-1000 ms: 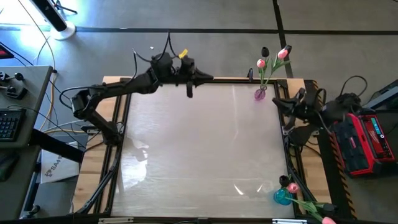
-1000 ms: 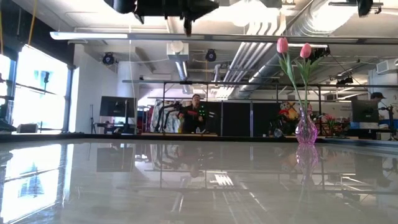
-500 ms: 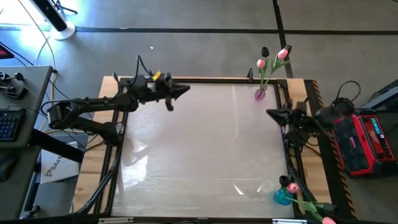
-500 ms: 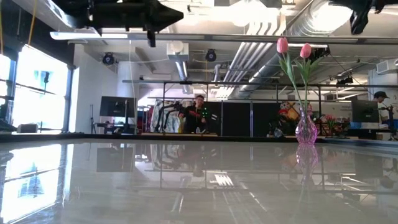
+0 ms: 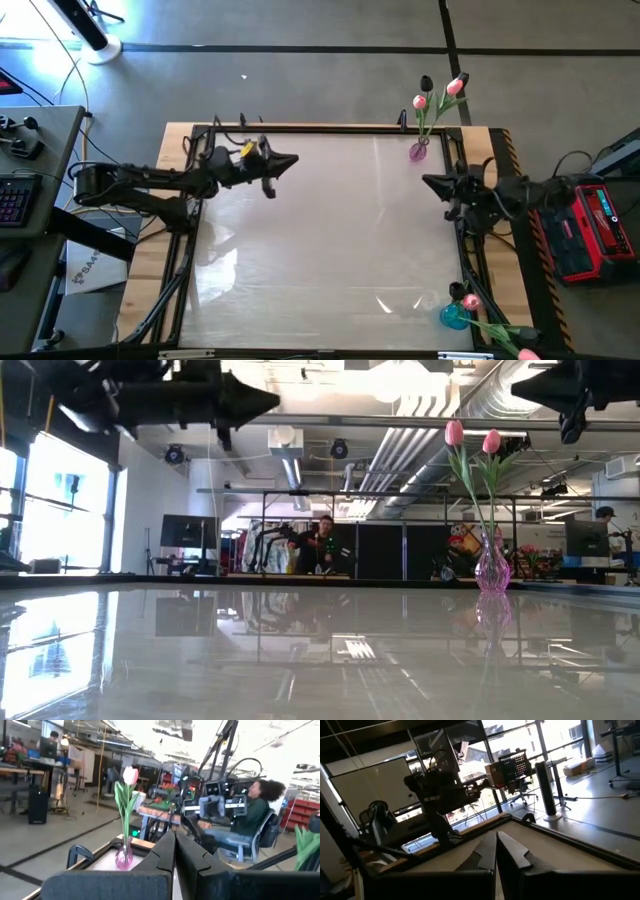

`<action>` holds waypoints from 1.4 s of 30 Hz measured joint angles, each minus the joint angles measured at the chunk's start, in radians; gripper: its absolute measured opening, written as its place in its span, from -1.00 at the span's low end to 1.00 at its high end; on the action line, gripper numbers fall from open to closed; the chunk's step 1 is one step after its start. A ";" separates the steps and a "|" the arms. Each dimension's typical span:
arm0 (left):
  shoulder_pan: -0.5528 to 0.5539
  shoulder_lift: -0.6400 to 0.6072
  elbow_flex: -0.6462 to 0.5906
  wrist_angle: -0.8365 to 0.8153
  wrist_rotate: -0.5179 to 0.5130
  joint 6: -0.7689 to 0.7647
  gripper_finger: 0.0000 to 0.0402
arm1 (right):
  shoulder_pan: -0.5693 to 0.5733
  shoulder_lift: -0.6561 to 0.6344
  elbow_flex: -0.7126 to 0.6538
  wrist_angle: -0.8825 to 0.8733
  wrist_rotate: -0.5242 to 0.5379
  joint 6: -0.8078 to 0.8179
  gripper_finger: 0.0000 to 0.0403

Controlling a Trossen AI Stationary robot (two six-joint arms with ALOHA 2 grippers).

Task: Sort flowers into vase by color
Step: Return to Home Position

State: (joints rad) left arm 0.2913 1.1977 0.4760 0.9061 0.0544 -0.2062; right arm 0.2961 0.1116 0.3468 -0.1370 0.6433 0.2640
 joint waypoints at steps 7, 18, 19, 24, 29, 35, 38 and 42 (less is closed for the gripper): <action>-0.001 -0.059 -0.095 0.016 0.019 -0.002 -1.00 | -0.034 -0.109 -0.027 -0.164 -0.035 0.094 -1.00; -0.005 -0.316 -0.243 -0.076 0.002 0.072 -1.00 | -0.037 -0.093 -0.216 0.177 -0.128 0.121 -1.00; -0.005 -0.338 -0.251 -0.091 0.002 0.065 -1.00 | -0.037 -0.093 -0.216 0.171 -0.128 0.114 -1.00; -0.006 -0.402 -0.275 -0.162 -0.042 0.091 -1.00 | -0.097 -0.061 -0.216 0.156 -0.187 0.075 -1.00; -0.007 -0.409 -0.275 -0.182 -0.044 0.111 -1.00 | -0.238 0.070 -0.216 0.223 -0.411 0.132 -1.00; -0.031 -0.416 -0.275 -0.192 -0.022 0.128 -1.00 | -0.369 0.188 -0.216 0.298 -0.553 0.115 -1.00; -0.046 -0.438 -0.275 -0.228 -0.027 0.132 -1.00 | -0.397 0.166 -0.217 0.298 -0.596 0.129 -1.00; -0.051 -0.508 -0.275 -0.348 -0.038 0.148 -1.00 | -0.421 0.090 -0.217 0.280 -0.604 0.111 -1.00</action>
State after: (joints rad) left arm 0.2401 0.6896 0.2008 0.5582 0.0163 -0.0582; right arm -0.1248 0.2021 0.1303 0.1428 0.0392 0.3750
